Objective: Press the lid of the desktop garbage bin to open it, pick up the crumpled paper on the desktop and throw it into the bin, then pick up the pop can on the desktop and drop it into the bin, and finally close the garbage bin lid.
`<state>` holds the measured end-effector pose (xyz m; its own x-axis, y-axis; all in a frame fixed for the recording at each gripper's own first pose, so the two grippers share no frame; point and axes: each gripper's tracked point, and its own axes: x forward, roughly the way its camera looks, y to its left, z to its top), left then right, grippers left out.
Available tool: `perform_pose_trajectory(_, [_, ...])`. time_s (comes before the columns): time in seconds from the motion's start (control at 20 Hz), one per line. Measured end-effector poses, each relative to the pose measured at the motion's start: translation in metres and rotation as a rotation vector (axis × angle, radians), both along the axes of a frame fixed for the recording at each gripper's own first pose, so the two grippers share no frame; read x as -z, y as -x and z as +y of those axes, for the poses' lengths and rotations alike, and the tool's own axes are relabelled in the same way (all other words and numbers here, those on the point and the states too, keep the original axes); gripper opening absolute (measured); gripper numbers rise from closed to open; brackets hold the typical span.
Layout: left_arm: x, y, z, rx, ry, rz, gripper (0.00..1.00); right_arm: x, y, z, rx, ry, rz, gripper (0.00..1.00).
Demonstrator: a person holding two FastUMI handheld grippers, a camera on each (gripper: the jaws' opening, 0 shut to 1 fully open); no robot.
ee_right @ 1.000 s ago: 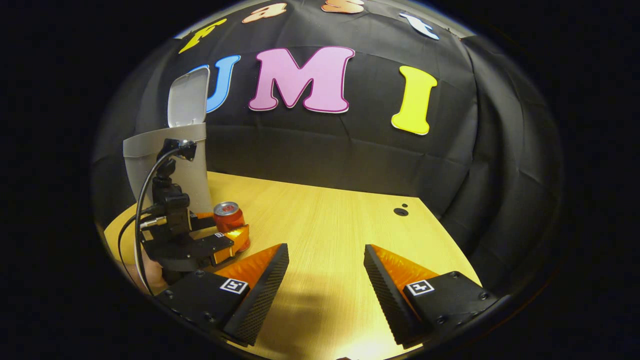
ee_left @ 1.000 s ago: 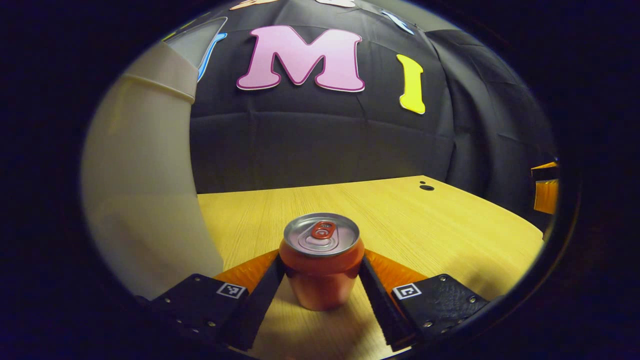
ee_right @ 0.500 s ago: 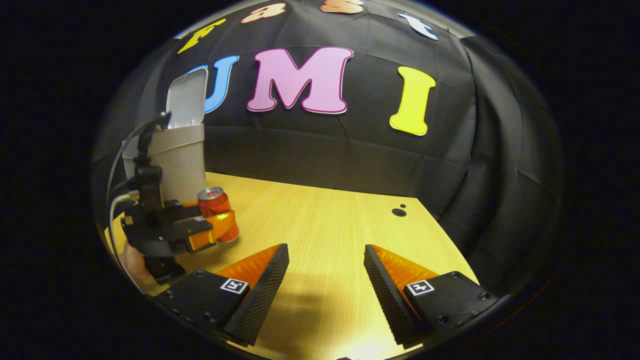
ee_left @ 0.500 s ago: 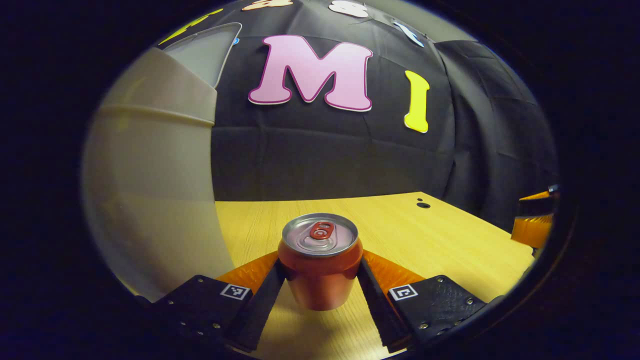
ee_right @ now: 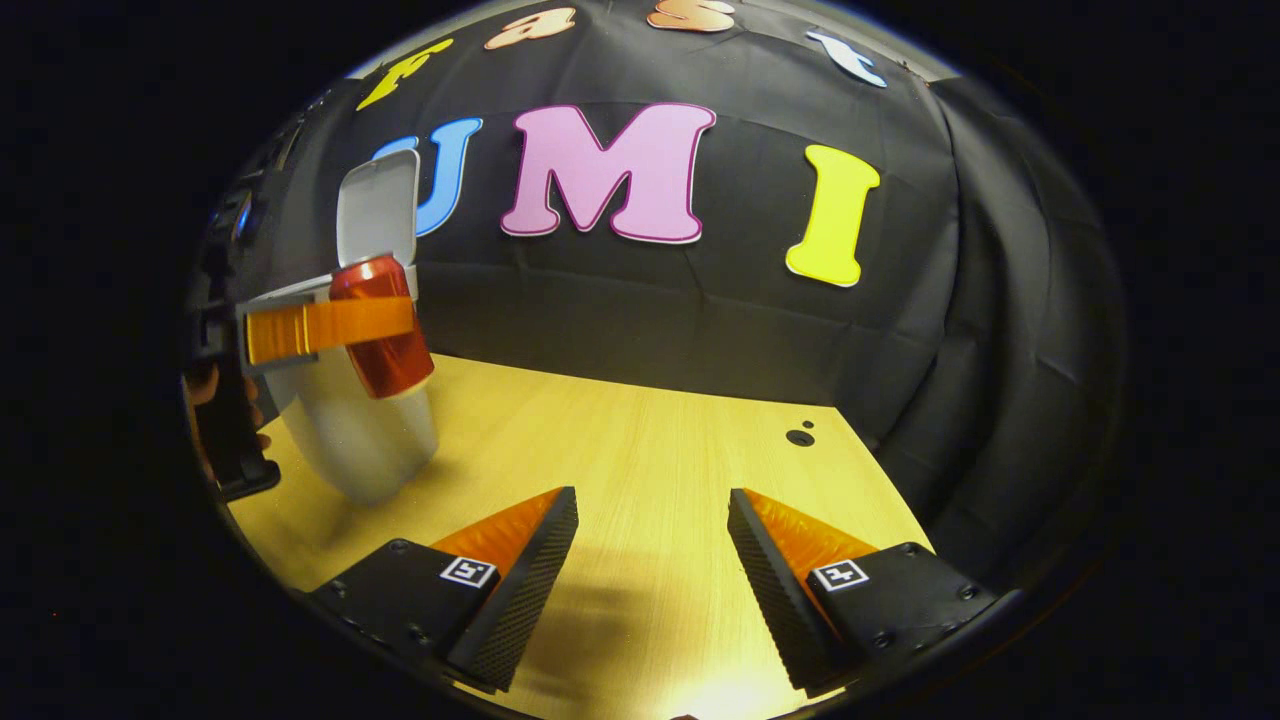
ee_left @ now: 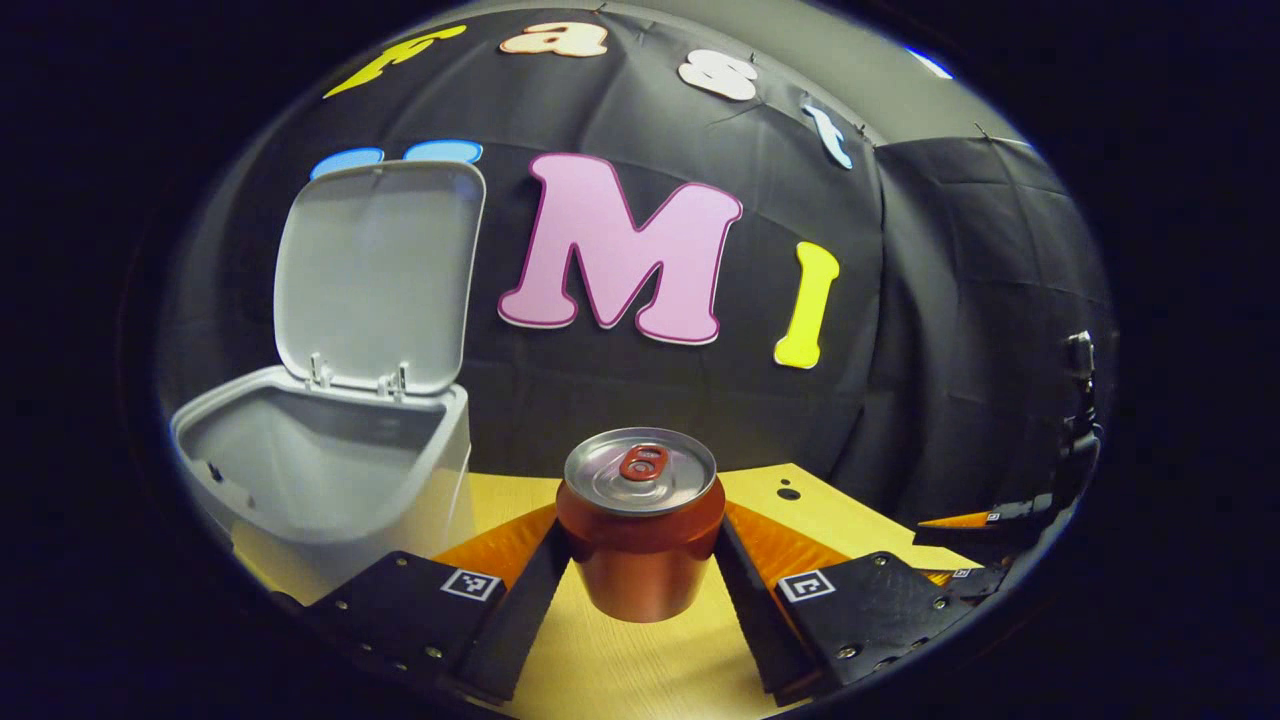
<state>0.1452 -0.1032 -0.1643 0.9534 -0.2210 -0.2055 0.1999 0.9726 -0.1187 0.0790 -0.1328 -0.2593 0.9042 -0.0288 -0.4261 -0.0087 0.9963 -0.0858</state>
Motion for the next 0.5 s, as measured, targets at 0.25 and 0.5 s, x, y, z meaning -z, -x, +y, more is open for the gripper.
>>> perform_pose_trajectory(0.25, [-0.075,-0.001,0.045,-0.067,-0.024,-0.086,0.86,-0.035,0.001,0.02,-0.03,0.002,-0.013,0.98])
perform_pose_trajectory(0.5, [-0.084,-0.007,0.128,-0.207,-0.011,-0.069,0.86,-0.069,0.012,0.04,-0.069,0.016,-0.024,0.98])
